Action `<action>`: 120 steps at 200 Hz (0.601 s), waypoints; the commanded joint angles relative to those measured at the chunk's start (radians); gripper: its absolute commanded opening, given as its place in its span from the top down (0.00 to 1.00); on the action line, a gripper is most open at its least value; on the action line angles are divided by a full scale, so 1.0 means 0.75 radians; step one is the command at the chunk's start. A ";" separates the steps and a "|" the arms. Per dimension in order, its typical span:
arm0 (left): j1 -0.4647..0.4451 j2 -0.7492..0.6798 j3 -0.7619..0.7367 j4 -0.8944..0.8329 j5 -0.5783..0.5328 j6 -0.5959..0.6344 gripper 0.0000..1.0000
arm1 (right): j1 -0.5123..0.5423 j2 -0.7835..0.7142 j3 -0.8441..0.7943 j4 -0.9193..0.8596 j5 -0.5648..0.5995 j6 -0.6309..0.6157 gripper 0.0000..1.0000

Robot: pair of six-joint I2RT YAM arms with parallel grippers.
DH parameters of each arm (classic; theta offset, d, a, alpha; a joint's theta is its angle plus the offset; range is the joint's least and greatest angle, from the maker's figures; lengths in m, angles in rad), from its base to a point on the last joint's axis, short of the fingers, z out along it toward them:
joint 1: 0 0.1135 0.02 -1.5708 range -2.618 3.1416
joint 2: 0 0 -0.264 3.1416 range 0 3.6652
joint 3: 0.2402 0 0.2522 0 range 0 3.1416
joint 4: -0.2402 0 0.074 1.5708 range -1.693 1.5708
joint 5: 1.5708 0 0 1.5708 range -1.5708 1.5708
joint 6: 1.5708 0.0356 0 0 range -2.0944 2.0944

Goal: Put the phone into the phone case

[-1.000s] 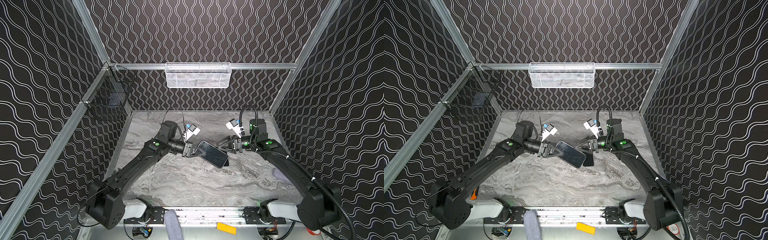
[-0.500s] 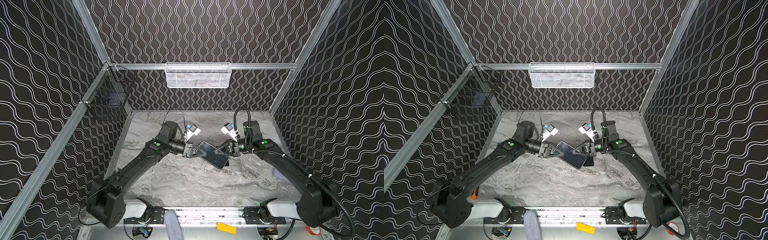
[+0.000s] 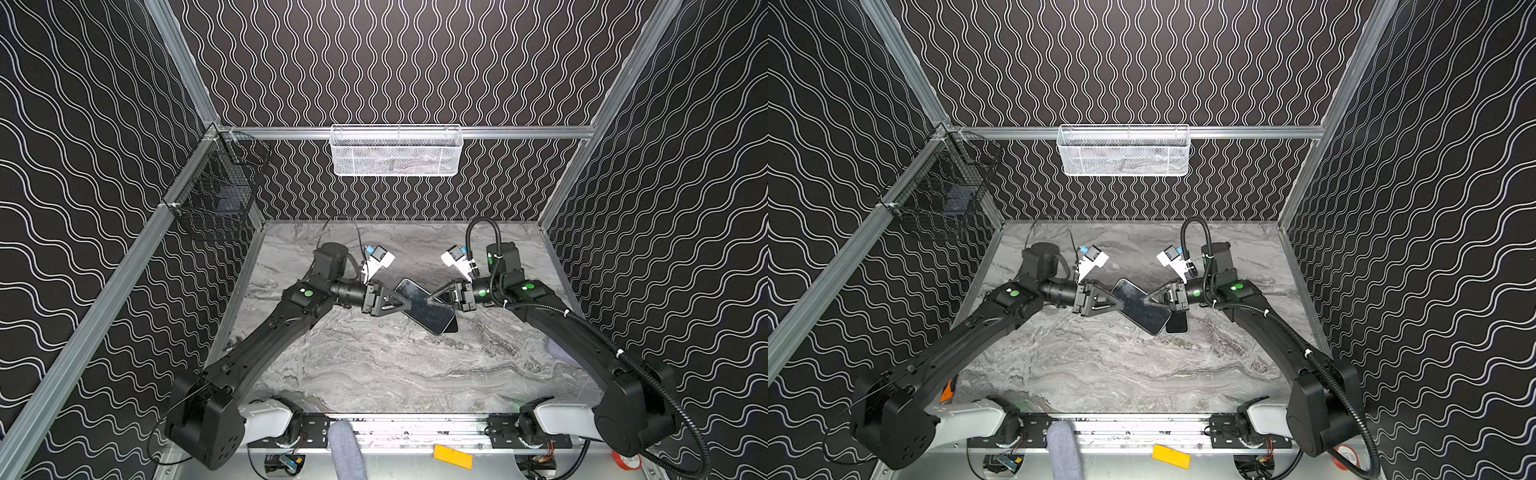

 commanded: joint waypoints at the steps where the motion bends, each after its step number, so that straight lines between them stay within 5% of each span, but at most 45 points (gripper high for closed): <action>1: 0.050 -0.065 -0.027 0.020 -0.188 -0.005 0.02 | -0.004 -0.027 -0.050 0.055 0.187 0.120 1.00; 68: 0.105 -0.400 -0.150 -0.099 -1.070 -0.113 0.01 | 0.036 -0.164 -0.313 0.386 0.761 0.653 1.00; 120: 0.105 -0.496 -0.223 -0.055 -1.168 -0.158 0.01 | 0.283 -0.002 -0.233 0.338 1.362 0.787 1.00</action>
